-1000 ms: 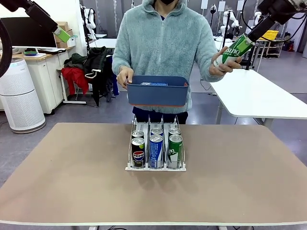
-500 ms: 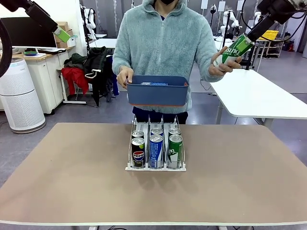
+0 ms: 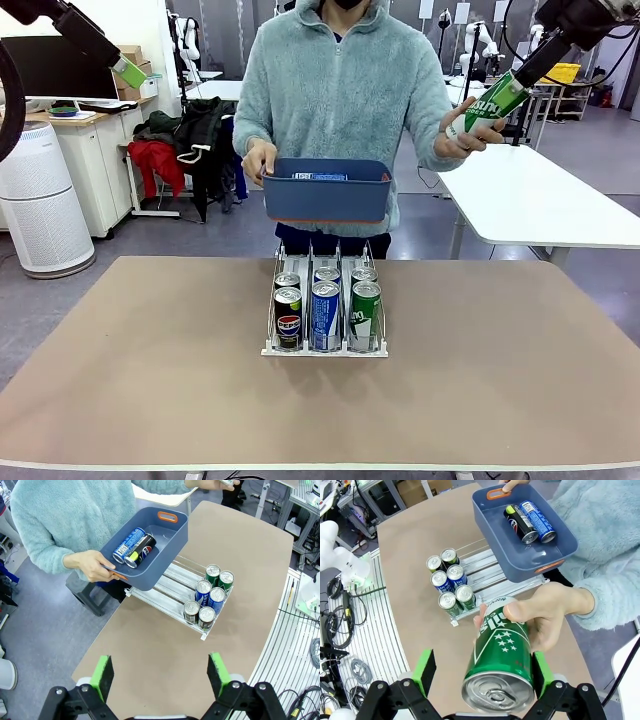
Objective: Fill the beverage cans into the dispenser.
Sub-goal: Pick up the Sprite handed by the human, then place the picked Sprite in the line of the Automatic Can Dispenser with the same cans.
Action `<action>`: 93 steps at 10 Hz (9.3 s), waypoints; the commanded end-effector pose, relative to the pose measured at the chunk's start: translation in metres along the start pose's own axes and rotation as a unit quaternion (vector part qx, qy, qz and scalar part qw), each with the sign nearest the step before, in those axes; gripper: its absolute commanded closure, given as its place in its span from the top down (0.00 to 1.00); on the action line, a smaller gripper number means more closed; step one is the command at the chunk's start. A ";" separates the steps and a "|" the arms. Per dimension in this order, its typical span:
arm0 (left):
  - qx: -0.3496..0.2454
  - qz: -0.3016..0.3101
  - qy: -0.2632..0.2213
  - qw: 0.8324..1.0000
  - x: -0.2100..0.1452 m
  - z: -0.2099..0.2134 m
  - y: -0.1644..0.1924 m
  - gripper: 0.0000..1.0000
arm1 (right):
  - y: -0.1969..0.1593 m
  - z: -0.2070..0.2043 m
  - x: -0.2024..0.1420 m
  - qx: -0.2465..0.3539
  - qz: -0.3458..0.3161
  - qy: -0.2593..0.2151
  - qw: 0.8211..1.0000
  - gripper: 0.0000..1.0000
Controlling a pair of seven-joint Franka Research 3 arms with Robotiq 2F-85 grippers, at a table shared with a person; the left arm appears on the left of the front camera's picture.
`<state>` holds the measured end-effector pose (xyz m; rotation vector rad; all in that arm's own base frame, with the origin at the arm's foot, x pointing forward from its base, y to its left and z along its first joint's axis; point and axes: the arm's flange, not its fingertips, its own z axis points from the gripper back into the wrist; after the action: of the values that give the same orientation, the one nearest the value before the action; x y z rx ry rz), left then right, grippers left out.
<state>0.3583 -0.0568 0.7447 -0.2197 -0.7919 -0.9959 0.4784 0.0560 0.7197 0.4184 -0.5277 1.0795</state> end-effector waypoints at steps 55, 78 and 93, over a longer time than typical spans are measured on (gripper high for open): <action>0.001 0.000 -0.004 1.000 0.000 -0.001 0.001 1.00 | 0.148 -0.162 -0.030 -0.012 -0.038 0.131 0.991 0.59; 0.001 0.000 -0.004 1.000 0.000 -0.001 0.001 1.00 | 0.170 -0.263 -0.051 -0.051 -0.105 0.155 0.981 0.59; 0.001 0.000 -0.004 1.000 0.000 -0.001 0.001 1.00 | 0.175 -0.298 -0.054 -0.044 -0.061 0.162 0.984 0.59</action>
<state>0.3584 -0.0565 0.7447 -0.2188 -0.7918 -0.9949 0.3620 0.2506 0.4660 0.1808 -0.2258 0.9709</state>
